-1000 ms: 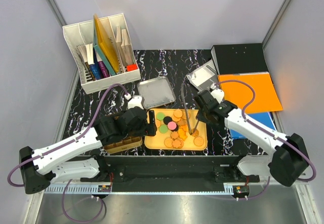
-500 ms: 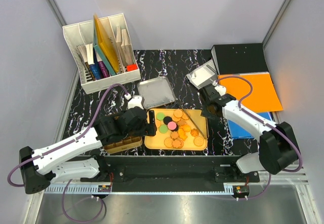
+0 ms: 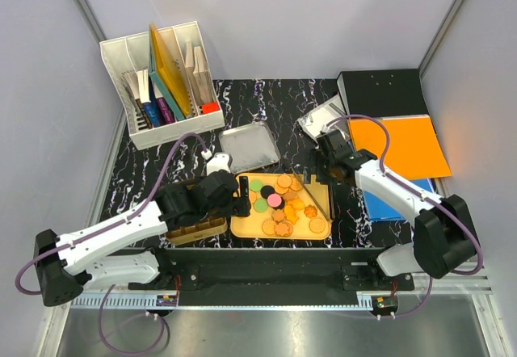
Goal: Pack the cookies
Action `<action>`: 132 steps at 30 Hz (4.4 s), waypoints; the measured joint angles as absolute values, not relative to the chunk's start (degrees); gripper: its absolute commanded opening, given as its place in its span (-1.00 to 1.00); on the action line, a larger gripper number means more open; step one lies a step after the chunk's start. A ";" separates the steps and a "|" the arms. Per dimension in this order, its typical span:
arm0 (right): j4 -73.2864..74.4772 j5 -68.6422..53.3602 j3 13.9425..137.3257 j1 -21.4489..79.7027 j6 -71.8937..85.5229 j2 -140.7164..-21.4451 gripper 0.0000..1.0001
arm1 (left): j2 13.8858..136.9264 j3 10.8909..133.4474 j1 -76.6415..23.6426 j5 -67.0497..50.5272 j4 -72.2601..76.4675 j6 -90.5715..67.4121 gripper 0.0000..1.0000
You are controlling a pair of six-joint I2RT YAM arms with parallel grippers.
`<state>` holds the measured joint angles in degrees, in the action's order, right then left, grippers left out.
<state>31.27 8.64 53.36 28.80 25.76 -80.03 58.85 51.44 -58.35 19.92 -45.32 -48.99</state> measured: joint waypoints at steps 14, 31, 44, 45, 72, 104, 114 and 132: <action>28.53 3.95 50.57 28.80 18.28 -82.54 0.98 | 59.96 51.42 -58.35 19.94 -45.32 -49.15 0.98; 28.88 3.84 47.64 28.80 19.27 -86.24 0.90 | 59.42 50.61 -58.35 19.84 -45.12 -49.54 0.98; 30.98 7.68 49.76 28.80 19.73 -87.39 0.17 | 58.19 50.00 -58.35 19.90 -44.99 -49.52 0.98; 31.53 8.19 50.04 28.80 19.75 -86.76 0.16 | 58.22 50.00 -58.35 19.90 -44.99 -49.52 0.98; 39.68 0.10 63.77 28.75 23.57 -66.06 -1.00 | 59.46 50.06 -58.30 21.26 -44.88 -49.80 0.87; 53.95 2.57 67.29 43.57 25.28 -71.96 -0.56 | 58.43 52.14 -57.06 25.34 -49.43 -55.13 0.26; 62.52 9.50 67.35 45.58 27.14 -70.50 -0.08 | 57.80 52.40 -57.04 25.36 -49.91 -54.61 0.26; 67.16 9.89 69.14 56.66 30.87 -68.49 0.05 | 54.70 52.40 -57.06 26.30 -52.16 -55.00 0.79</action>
